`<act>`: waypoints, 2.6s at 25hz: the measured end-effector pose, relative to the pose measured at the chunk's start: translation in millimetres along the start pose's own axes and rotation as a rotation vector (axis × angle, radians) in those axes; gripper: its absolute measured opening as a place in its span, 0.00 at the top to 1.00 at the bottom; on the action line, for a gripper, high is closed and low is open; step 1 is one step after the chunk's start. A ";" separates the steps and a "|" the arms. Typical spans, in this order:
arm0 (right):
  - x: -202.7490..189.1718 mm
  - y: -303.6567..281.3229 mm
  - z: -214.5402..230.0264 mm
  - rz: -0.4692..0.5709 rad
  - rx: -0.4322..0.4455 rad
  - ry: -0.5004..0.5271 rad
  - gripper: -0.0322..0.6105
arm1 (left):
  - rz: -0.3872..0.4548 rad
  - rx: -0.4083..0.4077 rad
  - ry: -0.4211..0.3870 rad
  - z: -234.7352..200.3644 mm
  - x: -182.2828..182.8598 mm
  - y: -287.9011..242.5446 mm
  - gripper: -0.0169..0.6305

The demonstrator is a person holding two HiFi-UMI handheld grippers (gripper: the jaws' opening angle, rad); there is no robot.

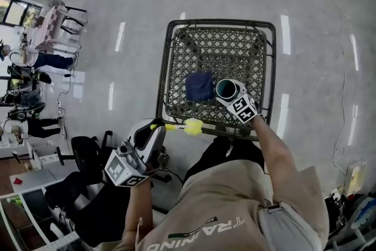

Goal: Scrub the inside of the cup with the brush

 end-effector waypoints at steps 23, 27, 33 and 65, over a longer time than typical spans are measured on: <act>-50.7 -38.8 6.9 -0.152 -0.045 0.077 0.35 | -0.020 -0.038 0.037 -16.1 -23.3 -6.2 0.89; -74.7 -33.5 3.6 -0.229 -0.044 0.030 0.35 | -0.016 -0.061 0.013 -10.5 -21.1 -3.8 0.89; -81.1 -9.9 -3.0 -0.232 -0.013 -0.069 0.35 | -0.019 -0.073 -0.011 -13.2 -27.1 3.3 0.89; 235.5 199.7 -87.2 0.288 -0.064 0.127 0.92 | 0.135 -0.057 -0.017 -20.3 -4.9 -15.9 0.89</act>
Point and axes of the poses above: the fingertips, and each gripper's own axes: y backward along the fingers, z to its right, x out of its top, the point moved 4 cm from there along y, backward along the fingers, and after that the axes turned 8 degrees about x, right-handed, at the moved point
